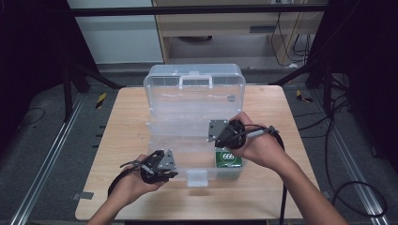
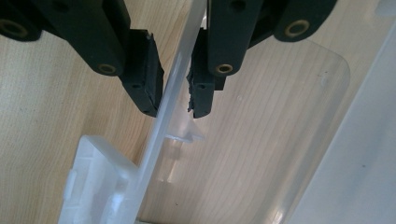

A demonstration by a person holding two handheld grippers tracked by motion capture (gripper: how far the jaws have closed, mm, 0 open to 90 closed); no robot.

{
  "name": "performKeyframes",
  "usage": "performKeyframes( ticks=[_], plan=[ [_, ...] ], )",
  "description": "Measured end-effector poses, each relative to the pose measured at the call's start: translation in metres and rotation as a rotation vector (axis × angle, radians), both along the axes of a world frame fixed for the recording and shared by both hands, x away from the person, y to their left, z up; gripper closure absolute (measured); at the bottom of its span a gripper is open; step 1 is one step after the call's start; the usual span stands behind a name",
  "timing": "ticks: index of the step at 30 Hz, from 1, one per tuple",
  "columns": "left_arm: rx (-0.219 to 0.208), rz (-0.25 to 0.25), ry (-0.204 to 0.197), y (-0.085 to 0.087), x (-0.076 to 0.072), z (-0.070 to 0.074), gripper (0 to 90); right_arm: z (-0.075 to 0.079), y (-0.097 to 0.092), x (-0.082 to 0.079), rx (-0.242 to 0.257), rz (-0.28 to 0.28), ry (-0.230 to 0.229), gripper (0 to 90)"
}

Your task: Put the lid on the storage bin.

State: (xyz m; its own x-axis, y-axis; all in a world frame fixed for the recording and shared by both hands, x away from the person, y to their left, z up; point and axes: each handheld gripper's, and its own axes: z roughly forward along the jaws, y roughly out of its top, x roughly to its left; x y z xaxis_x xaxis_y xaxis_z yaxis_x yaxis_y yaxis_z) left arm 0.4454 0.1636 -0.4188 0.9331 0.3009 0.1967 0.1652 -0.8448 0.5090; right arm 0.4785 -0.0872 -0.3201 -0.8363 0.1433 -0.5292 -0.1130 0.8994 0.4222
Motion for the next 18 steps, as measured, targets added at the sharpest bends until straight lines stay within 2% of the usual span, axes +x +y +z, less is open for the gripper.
performKeyframes(
  ticks=[1,3,5,10,11,12,13,14,18],
  plan=[
    [0.001,0.028,-0.001,0.0008,-0.0012,-0.0011,73.3,-0.0003,-0.0002,-0.0002,0.004,-0.001,0.0,82.5],
    [0.012,0.014,-0.016,0.0036,0.0018,-0.0006,71.9,-0.0007,0.0004,-0.0011,0.011,0.0,0.001,82.5],
    [0.001,0.024,-0.006,0.0044,0.0019,-0.0011,71.5,-0.0008,0.0013,-0.0009,0.015,0.006,0.003,82.4],
    [-0.001,0.022,-0.012,0.0042,0.0014,-0.0008,71.6,0.0003,-0.0004,0.002,0.024,0.0,0.011,81.9],
    [-0.015,0.051,0.009,0.0035,-0.0009,-0.0015,71.6,0.0004,-0.0007,0.0024,0.026,0.0,0.015,81.9],
    [-0.015,0.051,0.009,0.0035,-0.0009,-0.0015,71.7,0.0004,-0.0007,0.0024,0.026,0.0,0.015,81.9],
    [-0.032,0.058,0.03,0.0036,-0.002,-0.0018,72.0,0.0007,-0.0009,0.003,0.026,0.0,0.015,81.7],
    [-0.017,0.024,0.006,0.0037,0.0003,-0.0007,72.2,0.0011,-0.0011,0.0037,0.024,0.003,0.018,81.6],
    [-0.024,0.027,0.006,0.0017,-0.0022,-0.0009,72.6,0.0021,-0.0015,0.0058,0.023,0.001,0.014,81.3]
  ],
)
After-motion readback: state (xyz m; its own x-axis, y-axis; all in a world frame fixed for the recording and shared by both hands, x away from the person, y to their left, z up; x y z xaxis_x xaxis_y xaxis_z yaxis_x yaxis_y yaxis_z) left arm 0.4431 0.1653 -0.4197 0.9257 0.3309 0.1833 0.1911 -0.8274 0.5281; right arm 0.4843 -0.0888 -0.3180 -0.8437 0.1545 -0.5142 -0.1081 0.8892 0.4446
